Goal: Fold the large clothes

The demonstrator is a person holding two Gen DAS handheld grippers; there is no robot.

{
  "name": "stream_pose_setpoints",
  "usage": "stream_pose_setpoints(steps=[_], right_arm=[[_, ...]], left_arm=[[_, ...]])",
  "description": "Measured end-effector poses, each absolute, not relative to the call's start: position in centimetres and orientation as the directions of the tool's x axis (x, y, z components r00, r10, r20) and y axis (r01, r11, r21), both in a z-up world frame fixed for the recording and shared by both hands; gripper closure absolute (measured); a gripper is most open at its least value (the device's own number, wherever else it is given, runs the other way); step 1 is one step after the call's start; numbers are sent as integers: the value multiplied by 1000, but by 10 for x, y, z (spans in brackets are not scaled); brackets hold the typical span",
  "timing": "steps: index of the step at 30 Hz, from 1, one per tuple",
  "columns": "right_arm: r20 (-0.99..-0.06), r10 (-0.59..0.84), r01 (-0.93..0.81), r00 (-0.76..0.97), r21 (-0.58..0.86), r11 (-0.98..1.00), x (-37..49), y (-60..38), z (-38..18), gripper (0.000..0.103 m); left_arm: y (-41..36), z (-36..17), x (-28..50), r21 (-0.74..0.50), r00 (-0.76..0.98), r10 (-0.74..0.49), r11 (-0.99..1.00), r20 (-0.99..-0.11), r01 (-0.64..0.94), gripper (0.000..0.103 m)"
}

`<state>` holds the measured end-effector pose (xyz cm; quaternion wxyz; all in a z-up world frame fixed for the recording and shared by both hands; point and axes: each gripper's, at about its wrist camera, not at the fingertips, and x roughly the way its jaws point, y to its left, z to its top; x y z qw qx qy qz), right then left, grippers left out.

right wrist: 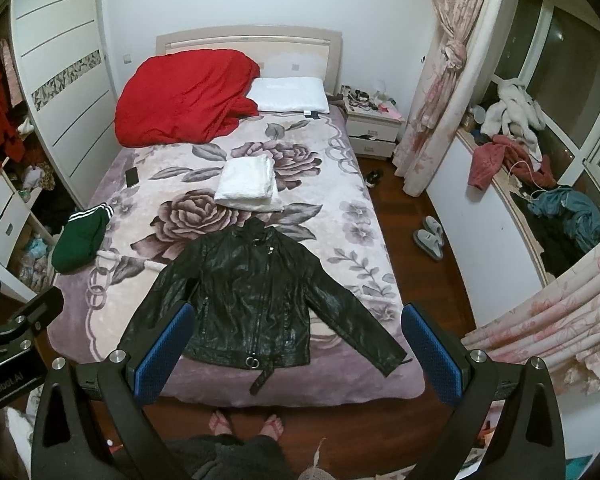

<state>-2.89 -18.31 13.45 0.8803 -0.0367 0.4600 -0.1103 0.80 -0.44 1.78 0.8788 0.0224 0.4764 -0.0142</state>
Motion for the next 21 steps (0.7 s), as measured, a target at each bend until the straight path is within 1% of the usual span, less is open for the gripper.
stream_pose_setpoints(steps=[21], right_arm=[[-800,-226,159,556,-165,973,-29,-182,135,0]], left_arm=[[-5,21,7,15,549,-13,999,-836,45,0]])
